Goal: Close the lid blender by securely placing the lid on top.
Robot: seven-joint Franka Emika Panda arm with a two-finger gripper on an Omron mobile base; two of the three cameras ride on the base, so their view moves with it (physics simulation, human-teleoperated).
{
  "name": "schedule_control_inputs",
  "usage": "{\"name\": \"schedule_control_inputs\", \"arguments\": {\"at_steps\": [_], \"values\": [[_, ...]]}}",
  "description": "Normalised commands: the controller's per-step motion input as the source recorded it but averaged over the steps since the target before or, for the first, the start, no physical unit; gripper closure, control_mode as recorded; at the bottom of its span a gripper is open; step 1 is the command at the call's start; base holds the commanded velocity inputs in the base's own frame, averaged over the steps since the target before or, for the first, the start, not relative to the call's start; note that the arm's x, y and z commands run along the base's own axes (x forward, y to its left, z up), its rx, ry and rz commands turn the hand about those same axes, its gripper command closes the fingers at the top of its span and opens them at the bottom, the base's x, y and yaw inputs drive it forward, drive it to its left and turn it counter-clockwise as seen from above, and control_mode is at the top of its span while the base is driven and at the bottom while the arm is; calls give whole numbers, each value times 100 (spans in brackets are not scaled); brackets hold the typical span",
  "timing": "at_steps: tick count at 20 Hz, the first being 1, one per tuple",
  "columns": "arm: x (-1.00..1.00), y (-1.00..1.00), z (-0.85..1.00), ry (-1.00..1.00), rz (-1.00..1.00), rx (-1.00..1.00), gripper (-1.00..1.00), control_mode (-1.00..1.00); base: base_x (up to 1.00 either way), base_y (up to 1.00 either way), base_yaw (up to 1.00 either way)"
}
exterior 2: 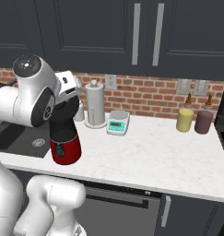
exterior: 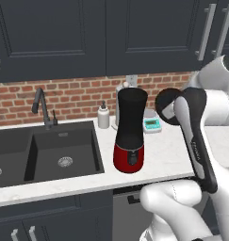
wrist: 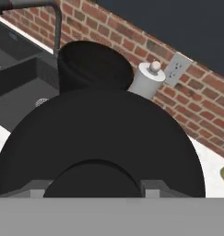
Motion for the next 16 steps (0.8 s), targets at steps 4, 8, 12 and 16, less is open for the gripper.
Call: {"name": "schedule_control_inputs", "arguments": {"at_steps": [4,8,12,16], "values": [[1,79,47,-2,7,0,100,-100,0,0,0],[31,94,15,0,8,0,100,-100,0,0,0],[63,73,7,6,7,0,100,-100,0,0,0],[67,10,0,13,8,0,100,-100,0,0,0]]}}
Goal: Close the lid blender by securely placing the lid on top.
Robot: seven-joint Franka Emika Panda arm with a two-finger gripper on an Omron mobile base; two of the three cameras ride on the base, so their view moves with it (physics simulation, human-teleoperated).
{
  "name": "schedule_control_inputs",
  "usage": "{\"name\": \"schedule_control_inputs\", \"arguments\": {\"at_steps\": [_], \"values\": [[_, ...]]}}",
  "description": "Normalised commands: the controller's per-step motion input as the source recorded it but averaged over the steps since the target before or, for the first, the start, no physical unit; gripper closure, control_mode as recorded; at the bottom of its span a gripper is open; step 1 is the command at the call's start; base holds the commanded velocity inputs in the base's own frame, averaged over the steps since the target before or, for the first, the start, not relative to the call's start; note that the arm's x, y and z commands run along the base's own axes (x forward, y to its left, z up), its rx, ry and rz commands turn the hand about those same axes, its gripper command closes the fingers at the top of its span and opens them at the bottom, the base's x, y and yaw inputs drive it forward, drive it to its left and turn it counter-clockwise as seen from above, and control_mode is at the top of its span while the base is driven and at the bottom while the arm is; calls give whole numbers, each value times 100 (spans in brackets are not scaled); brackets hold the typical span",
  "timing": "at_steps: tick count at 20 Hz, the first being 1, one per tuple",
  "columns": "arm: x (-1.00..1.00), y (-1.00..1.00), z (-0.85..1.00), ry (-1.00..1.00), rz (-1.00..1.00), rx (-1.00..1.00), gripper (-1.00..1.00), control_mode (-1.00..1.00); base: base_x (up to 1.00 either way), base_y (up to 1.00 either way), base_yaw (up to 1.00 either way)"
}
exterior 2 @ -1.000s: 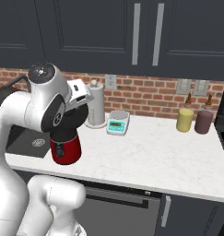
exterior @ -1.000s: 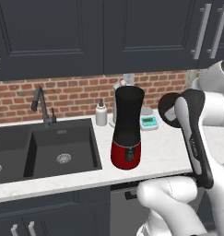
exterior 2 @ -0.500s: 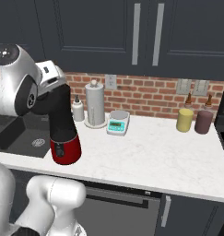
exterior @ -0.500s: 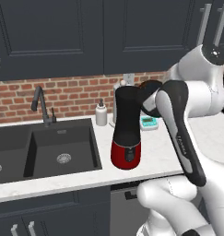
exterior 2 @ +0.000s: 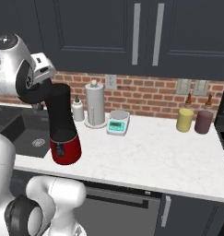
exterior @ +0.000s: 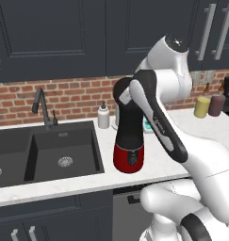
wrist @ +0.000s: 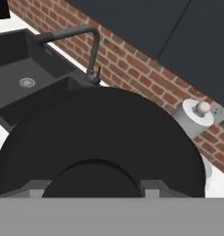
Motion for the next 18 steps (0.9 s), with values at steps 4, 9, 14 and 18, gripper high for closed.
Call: {"name": "schedule_control_inputs", "arguments": {"at_steps": [4,9,14,18], "values": [[43,-2,0,16,5,-3,100,-100,0,0,0],[19,-17,0,17,4,-7,100,-100,0,0,0],[0,-8,0,5,1,-13,100,-100,0,0,0],[8,0,-4,5,0,-17,100,-100,0,0,0]]}}
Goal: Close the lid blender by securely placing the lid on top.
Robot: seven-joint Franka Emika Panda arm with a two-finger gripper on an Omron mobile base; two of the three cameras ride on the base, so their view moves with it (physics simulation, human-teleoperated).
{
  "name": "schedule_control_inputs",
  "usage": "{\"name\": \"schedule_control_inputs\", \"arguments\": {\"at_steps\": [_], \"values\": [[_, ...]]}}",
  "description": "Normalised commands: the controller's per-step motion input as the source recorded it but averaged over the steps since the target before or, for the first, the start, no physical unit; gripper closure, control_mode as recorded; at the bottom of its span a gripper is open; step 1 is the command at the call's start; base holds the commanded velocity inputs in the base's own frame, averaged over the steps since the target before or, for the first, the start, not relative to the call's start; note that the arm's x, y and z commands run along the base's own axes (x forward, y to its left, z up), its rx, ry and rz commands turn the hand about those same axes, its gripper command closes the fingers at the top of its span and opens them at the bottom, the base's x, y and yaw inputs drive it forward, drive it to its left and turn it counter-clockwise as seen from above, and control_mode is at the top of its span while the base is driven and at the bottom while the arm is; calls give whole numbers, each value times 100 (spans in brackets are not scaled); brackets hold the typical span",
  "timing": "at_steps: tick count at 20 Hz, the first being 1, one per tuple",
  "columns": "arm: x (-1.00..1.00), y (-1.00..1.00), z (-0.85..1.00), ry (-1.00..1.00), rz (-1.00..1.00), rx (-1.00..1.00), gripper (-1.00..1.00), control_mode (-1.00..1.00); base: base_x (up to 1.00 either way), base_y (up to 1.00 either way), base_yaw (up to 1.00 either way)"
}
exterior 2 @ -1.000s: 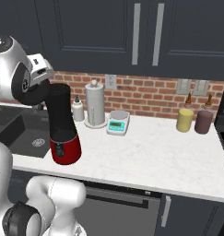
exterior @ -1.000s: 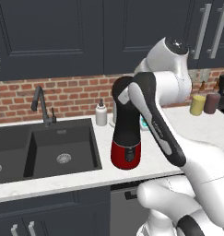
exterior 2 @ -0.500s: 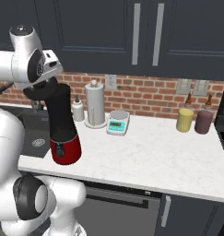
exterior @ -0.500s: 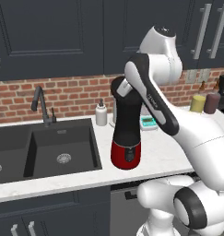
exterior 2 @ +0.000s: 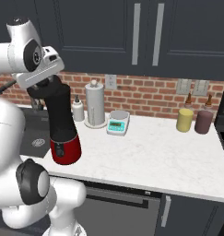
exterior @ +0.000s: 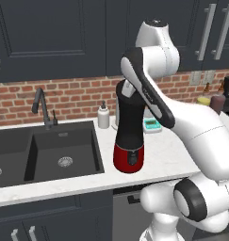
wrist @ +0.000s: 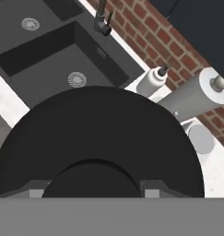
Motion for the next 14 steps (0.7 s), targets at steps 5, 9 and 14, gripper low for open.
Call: {"name": "schedule_control_inputs", "arguments": {"at_steps": [5,9,14], "values": [[27,0,-20,3,0,-7,100,-100,0,0,0],[35,-9,-19,1,0,0,100,-100,0,0,0],[41,-3,-11,2,0,0,100,-100,0,0,0]]}}
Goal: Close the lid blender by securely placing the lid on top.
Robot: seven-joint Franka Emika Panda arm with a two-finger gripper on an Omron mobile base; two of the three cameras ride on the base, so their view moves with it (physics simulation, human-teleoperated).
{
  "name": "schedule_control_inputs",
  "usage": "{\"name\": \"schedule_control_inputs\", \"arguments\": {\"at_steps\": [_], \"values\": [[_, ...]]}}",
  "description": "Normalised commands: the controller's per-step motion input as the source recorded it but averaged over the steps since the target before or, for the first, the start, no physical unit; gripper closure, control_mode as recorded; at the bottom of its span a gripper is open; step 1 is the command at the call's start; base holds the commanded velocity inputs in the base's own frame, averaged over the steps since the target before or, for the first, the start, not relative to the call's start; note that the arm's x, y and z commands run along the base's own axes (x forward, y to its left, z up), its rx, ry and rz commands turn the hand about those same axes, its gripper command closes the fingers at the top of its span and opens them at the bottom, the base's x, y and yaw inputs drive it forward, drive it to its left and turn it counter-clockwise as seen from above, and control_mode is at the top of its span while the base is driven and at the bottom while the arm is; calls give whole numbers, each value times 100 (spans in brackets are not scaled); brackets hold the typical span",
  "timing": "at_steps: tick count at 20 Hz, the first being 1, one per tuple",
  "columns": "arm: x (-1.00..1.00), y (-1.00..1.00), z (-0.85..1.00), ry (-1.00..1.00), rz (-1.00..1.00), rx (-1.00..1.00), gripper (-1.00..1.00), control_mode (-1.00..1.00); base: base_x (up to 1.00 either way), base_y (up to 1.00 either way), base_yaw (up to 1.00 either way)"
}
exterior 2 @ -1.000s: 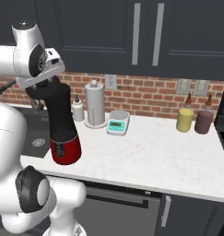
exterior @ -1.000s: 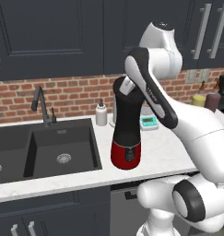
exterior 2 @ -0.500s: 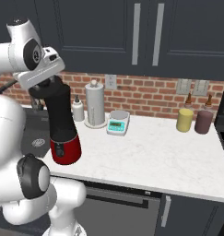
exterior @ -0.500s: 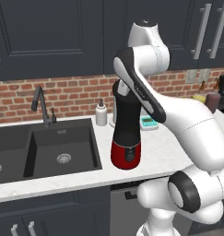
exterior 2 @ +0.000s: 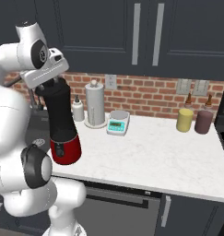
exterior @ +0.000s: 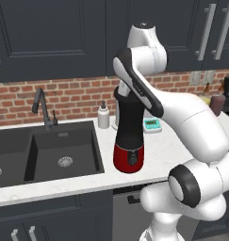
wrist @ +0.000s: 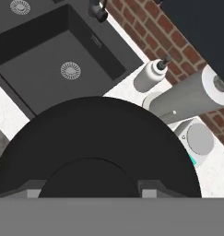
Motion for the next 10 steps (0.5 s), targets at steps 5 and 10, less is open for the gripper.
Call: {"name": "schedule_control_inputs", "arguments": {"at_steps": [5,10], "values": [[35,-6,-16,1,0,0,100,-100,0,0,0],[17,-32,-19,0,2,0,100,-100,0,0,0]]}}
